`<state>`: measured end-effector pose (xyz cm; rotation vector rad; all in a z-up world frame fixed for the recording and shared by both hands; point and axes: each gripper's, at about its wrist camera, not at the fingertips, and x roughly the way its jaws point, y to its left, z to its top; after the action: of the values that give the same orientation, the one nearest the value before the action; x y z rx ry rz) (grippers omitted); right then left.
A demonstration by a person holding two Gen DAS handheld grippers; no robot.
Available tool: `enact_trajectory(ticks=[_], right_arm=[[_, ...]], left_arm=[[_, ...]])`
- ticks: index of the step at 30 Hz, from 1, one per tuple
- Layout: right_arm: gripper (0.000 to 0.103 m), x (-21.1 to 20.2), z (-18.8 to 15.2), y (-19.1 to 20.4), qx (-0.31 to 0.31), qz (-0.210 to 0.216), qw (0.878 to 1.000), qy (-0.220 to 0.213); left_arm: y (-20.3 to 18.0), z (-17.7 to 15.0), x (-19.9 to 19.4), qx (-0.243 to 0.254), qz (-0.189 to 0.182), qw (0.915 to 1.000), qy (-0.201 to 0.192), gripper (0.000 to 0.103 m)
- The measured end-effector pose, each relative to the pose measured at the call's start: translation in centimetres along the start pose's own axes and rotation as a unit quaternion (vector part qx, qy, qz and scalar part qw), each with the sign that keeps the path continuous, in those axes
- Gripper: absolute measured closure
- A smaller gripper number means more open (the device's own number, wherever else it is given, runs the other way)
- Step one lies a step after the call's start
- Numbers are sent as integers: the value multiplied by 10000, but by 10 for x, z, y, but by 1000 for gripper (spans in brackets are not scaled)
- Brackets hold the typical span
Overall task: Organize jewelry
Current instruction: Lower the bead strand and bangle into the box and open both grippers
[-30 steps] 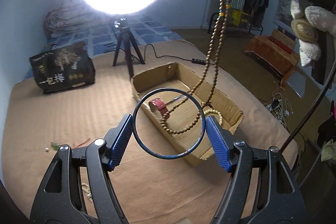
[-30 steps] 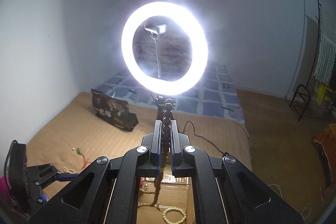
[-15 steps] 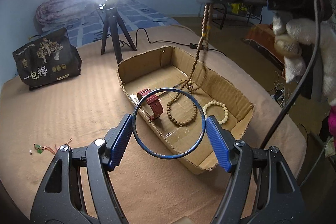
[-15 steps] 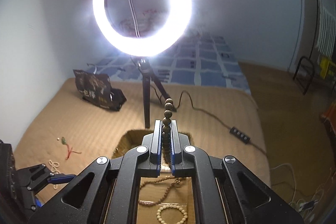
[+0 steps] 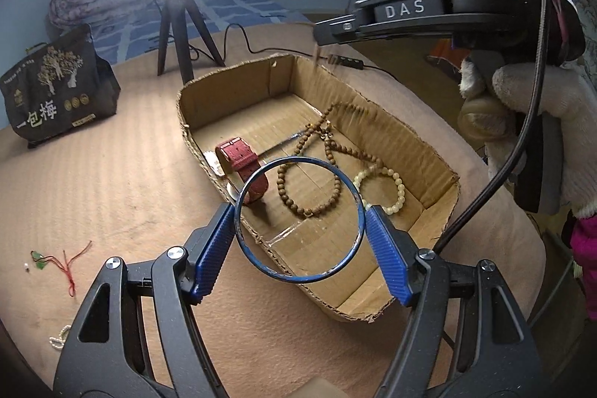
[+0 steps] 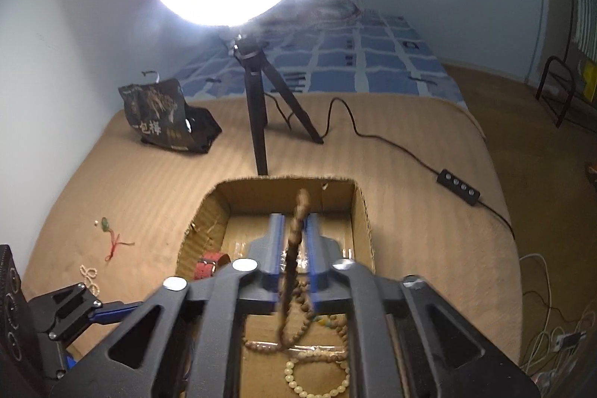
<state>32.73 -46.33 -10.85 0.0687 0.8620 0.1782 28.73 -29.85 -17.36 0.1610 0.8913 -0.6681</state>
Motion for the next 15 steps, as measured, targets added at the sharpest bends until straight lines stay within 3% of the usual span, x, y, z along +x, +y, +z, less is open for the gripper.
enact_trajectory(ticks=[2,5,8,15], right_arm=[[57,2,-2,0,42,-21,10000,32],[41,2,-4,0,97,-153,9998,40],[34,0,-5,0,141,-347,9993,11],[33,-4,-8,-5,287,-444,9986,51]], left_arm=[[1,0,3,-22,6,10000,55,30],[3,-2,5,-77,7,9999,99,30],[3,-2,3,-85,-13,9999,102,29],[2,-2,2,-57,-30,10000,75,29]])
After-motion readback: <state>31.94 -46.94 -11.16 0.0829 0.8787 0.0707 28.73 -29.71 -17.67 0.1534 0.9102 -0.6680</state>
